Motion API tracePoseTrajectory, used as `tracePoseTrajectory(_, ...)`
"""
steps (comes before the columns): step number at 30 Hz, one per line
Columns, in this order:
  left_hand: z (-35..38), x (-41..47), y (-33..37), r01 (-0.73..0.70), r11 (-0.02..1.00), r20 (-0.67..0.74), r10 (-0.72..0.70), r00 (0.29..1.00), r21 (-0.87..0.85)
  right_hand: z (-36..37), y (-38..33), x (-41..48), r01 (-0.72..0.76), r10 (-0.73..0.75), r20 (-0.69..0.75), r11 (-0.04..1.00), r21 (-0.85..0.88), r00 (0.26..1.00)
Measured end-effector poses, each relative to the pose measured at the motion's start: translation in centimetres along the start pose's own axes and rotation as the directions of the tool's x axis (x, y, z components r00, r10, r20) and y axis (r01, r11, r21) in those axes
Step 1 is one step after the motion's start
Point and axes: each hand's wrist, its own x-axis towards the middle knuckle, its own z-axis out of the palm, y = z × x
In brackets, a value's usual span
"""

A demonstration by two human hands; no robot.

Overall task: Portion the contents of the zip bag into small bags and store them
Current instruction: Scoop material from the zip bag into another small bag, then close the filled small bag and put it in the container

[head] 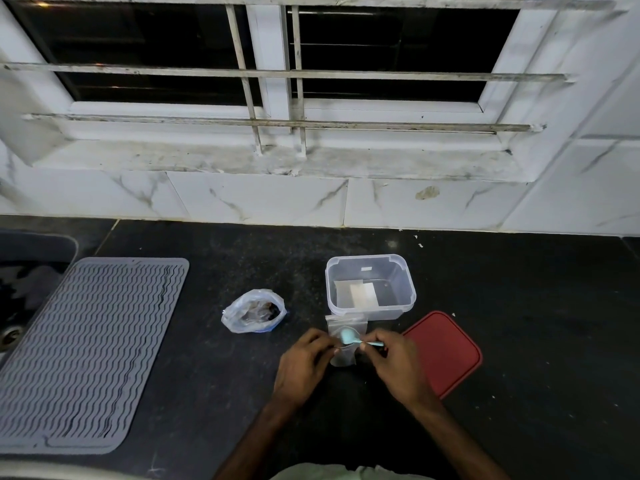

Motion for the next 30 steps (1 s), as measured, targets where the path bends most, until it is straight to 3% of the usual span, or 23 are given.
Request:
tracePoseTrajectory(11, -0.4, -0.1, -0.1, 0.005, 0.999, -0.009, -0.006, 1.0, -0.036, -0.2, -0.2, 0.2, -0.041, 0.047, -0.055, 0.993, 0.108, 0.997)
tracePoseTrajectory(15, -0.6, -0.2, 0.6, 0.097, 0.987, -0.069, -0.106, 0.992, -0.125, -0.4, -0.3, 0.2, -0.079, 0.095, -0.056, 0.967, 0.242, 0.994)
tracePoseTrajectory(18, -0.5, -0.1, 0.7, 0.214, 0.952, -0.067, -0.234, 0.97, -0.221, -0.4, -0.3, 0.3, -0.188, 0.227, -0.024, 0.854, 0.484, 0.973)
tracePoseTrajectory(21, 0.1, 0.0, 0.4, 0.248, 0.948, -0.064, -0.265, 0.962, -0.202, -1.0, 0.0, 0.4, -0.304, 0.36, 0.047, 0.704, 0.641, 0.932)
tracePoseTrajectory(25, 0.7, 0.0, 0.2, 0.233, 0.946, -0.118, -0.264, 0.957, -0.226, -2.3, 1.8, 0.2, -0.406, 0.461, 0.118, 0.595, 0.694, 0.879)
tracePoseTrajectory(30, 0.6, 0.2, 0.5, 0.168, 0.954, -0.167, -0.213, 0.963, -0.247, -3.1, 5.2, 0.4, -0.5, 0.613, 0.075, 0.561, 0.66, 0.786)
